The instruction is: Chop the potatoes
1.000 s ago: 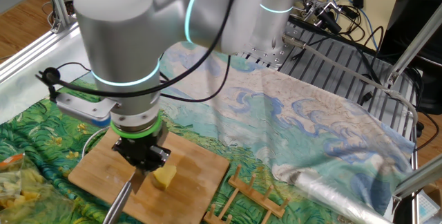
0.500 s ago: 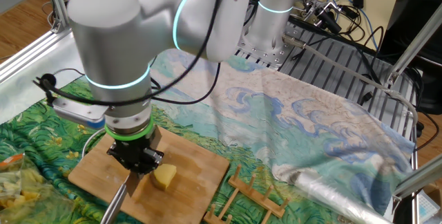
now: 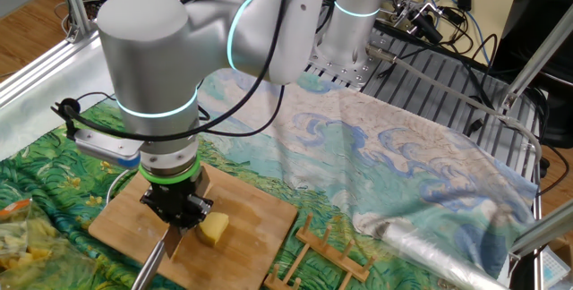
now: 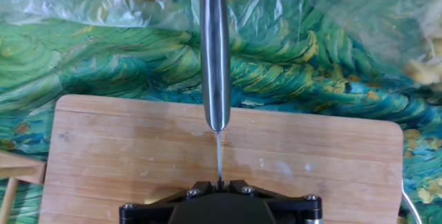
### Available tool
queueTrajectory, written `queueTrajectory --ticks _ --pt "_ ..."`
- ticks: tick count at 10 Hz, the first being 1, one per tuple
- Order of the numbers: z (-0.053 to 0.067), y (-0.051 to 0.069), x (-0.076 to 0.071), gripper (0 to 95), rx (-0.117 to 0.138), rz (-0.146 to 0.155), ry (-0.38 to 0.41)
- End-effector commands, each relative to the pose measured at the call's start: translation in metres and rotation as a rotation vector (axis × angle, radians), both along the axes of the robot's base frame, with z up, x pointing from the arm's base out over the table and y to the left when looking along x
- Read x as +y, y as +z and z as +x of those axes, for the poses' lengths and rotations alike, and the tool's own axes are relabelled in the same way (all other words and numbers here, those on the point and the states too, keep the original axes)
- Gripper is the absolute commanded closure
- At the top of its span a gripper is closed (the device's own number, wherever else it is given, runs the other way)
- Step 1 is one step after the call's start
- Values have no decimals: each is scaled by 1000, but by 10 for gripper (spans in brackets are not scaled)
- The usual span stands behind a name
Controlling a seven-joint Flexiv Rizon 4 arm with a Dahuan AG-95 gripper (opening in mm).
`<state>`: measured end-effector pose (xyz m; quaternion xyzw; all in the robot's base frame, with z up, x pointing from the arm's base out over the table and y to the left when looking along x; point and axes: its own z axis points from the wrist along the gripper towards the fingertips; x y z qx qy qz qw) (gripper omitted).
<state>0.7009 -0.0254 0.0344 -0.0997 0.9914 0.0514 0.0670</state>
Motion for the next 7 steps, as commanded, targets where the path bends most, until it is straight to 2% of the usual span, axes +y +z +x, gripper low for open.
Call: queueTrajectory --ticks 1,5,7 --pt "1 0 -1 950 8 0 -3" --pt "0 14 -1 950 29 -5 1" --pt "0 22 -1 950 50 -1 -21"
